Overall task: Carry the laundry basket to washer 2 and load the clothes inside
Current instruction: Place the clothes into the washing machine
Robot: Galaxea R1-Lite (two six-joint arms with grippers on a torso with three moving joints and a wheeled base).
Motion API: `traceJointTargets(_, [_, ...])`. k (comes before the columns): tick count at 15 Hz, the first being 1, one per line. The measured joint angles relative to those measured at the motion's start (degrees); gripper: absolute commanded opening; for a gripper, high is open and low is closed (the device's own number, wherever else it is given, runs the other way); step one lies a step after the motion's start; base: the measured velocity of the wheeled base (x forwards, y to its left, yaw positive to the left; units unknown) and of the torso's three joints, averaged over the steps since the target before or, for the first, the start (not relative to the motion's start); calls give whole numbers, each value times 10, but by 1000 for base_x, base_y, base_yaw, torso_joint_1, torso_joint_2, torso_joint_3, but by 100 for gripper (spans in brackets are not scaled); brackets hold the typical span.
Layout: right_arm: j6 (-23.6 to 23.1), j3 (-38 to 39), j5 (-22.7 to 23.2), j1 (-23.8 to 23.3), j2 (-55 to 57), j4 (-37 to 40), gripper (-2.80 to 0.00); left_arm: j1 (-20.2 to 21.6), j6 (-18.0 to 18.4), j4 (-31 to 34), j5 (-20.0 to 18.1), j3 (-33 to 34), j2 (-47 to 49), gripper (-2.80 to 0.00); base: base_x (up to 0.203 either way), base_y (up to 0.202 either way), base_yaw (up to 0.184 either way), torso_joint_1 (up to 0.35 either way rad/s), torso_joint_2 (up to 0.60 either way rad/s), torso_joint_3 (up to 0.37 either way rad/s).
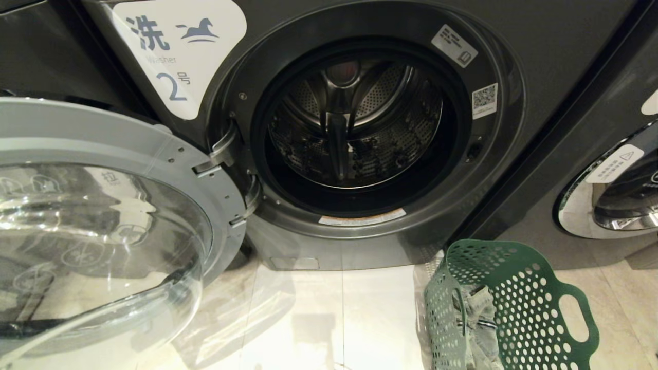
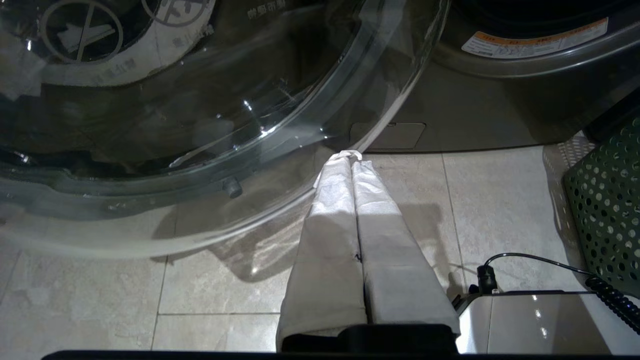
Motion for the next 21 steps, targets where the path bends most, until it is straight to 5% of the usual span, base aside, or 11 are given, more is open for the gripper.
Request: traceJointTargets(21, [-20,-21,-24,0,0,5,-280,0,5,1,-1,0,0,-280,4,0,0,1,1,-16])
